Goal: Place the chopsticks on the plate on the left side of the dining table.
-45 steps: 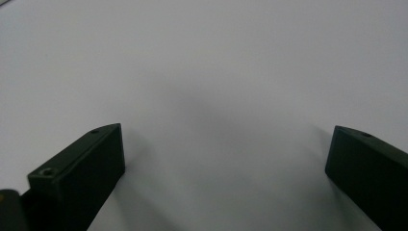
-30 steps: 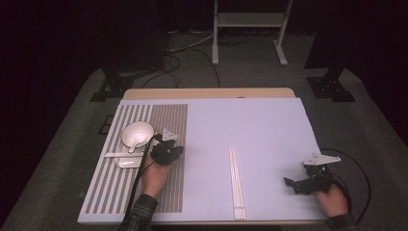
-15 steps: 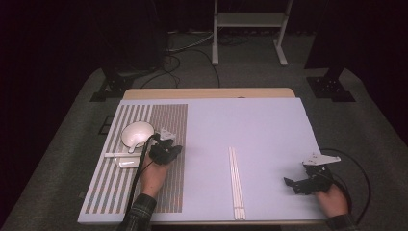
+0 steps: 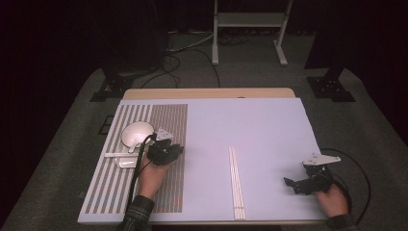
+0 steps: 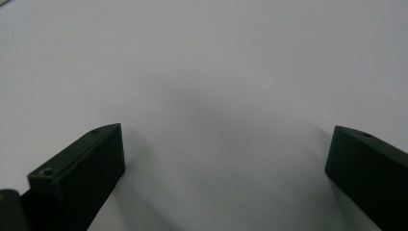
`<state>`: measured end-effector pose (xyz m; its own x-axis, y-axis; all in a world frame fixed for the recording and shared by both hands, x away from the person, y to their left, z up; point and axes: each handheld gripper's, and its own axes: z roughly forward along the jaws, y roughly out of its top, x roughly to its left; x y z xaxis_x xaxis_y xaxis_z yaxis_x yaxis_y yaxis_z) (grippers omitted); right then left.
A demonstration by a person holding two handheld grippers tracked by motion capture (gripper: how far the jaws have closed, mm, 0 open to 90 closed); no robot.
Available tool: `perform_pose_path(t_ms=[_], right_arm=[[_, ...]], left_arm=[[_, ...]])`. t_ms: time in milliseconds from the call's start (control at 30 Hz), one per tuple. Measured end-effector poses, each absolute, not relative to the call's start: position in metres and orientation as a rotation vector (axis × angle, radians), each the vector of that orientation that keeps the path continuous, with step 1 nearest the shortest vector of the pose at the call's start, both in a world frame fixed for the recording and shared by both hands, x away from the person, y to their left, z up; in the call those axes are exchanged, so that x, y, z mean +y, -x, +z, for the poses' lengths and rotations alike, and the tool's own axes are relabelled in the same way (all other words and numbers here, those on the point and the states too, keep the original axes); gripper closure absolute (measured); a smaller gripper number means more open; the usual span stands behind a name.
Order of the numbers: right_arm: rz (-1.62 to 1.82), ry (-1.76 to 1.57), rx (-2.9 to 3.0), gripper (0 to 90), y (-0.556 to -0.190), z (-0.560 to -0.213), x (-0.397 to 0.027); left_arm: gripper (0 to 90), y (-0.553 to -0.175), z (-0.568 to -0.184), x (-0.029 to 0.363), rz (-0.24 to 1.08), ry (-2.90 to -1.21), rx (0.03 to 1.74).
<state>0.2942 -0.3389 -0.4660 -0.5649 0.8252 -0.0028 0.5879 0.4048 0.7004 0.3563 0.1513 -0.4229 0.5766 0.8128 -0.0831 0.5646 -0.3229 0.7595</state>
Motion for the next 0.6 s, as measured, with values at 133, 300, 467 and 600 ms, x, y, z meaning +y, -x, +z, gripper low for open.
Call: perform_pose_path(t_ms=[133, 300, 467, 600], right_arm=[[0.945, -1.222, 2.317, 0.0, -0.294, -0.466, -0.339], [0.945, -1.221, 2.317, 0.0, -0.294, -0.466, -0.339], [0.945, -1.22, 2.318, 0.0, -0.294, -0.466, -0.339], [0.945, -1.221, 2.318, 0.0, -0.294, -0.466, -0.339]], left_arm=[[56.1, -0.351, -0.421, 0.149, 0.371, -2.049, 1.064], [38.1, -0.342, -0.419, 0.145, 0.356, -2.087, 1.013], [28.1, -0.333, -0.417, 0.142, 0.346, -2.101, 0.977], [19.4, -0.324, -0.416, 0.139, 0.36, -2.123, 0.943]])
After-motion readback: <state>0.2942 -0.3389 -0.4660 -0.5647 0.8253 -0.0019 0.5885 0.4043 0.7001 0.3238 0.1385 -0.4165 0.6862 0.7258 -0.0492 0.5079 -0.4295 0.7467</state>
